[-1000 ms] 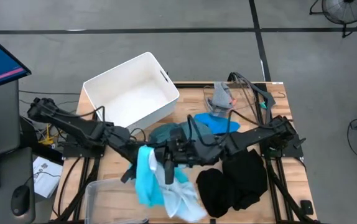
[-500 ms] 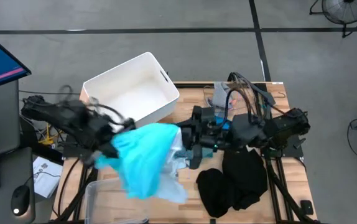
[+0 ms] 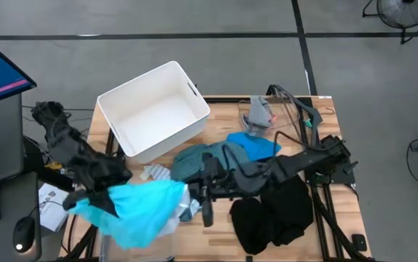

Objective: Pick & Place Cloths
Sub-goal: Put the light blue shorts into the bottom transparent bin

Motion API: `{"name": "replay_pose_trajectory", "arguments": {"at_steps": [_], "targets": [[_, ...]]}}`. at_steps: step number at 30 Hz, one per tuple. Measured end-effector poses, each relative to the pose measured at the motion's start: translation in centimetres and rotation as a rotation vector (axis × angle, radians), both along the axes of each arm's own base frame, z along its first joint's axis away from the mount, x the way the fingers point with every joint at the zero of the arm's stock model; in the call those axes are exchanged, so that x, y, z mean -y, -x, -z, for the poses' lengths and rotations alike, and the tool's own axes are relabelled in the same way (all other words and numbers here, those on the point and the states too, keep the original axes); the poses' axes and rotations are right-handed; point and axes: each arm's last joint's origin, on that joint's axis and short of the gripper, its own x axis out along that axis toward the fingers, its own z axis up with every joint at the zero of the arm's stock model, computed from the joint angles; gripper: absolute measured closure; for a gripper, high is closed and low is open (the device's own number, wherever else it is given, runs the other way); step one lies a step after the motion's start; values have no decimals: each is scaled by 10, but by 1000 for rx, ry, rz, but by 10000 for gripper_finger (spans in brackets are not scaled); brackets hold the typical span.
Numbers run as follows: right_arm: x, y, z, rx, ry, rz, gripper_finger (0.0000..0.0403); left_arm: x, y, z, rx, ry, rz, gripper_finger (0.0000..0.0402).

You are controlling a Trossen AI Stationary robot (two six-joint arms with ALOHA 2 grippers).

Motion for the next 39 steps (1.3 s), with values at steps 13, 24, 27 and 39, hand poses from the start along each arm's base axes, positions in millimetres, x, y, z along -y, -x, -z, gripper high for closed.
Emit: {"name": "replay_pose_trajectory", "arguments": {"at_steps": [13,24,27,39], "targets": [[-18,-18,57,-279,58,-69,397,53,-5,59,-440,-265,-110,401],[-28,-8,85,-500,260,-145,382,114,-37,128,-701,-418,-239,401],[-30,-2,83,-510,334,-155,346,117,-37,143,-782,-490,-206,401],[-27,32,23,-414,361,-178,215,110,-31,177,-973,-531,-301,395]]}}
